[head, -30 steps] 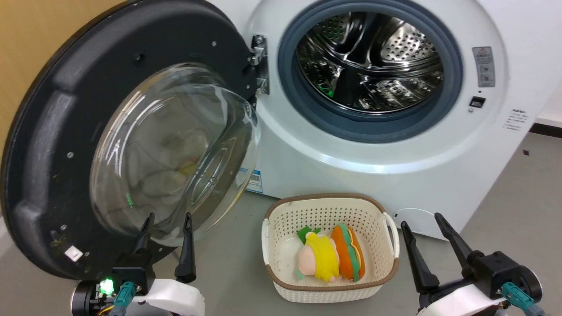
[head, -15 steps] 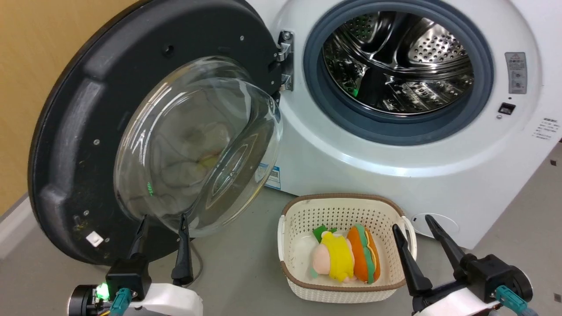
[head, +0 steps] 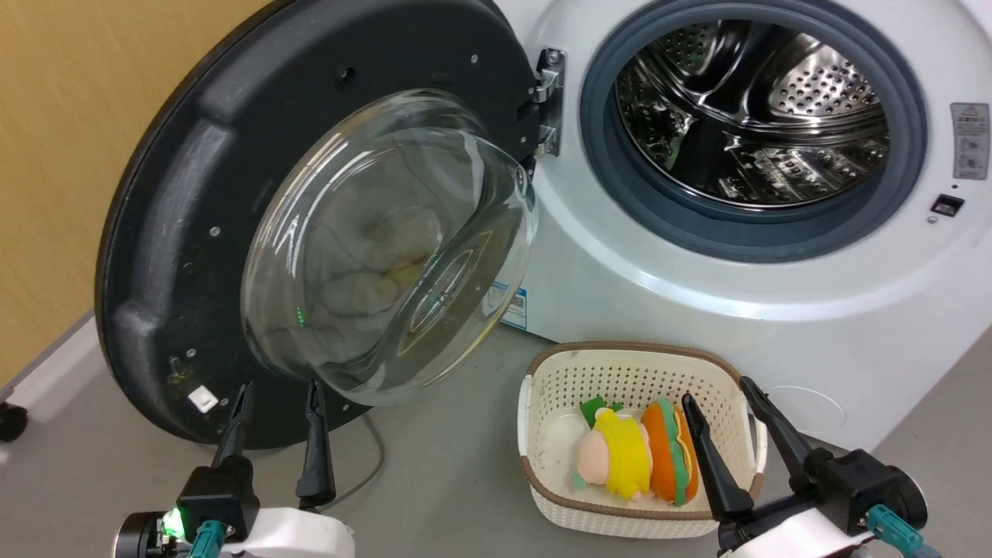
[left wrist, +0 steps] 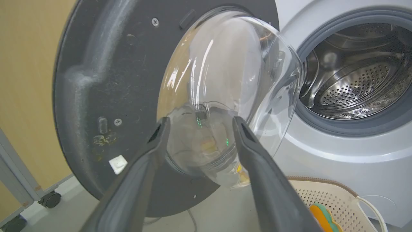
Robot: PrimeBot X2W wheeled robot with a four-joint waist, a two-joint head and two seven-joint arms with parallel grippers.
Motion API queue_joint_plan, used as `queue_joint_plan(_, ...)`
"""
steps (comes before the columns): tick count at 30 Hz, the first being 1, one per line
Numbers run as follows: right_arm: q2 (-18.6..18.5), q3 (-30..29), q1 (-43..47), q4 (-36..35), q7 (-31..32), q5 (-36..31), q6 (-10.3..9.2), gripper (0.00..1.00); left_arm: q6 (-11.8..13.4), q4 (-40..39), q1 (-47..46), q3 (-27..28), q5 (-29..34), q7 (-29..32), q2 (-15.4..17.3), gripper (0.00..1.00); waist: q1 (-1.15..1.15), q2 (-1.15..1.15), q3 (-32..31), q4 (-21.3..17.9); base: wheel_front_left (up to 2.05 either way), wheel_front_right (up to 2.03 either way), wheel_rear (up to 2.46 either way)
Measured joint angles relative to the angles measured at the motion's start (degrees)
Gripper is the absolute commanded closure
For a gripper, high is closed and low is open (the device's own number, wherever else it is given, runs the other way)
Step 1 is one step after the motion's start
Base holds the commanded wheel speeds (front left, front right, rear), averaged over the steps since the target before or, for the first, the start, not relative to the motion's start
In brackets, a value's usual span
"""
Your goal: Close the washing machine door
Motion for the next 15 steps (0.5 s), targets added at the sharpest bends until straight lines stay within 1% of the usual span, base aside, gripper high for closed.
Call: queue_joint_plan(15, -0.46, 1.87, -0.57, 0.71, -1.86, 1.40, 0.00, 0.00, 1.08, -0.55, 0.55, -0.23, -0.48, -1.96, -0.01, 0.00, 0.00, 0.00, 0.29, 3.67, 0.00, 0.00, 0.00)
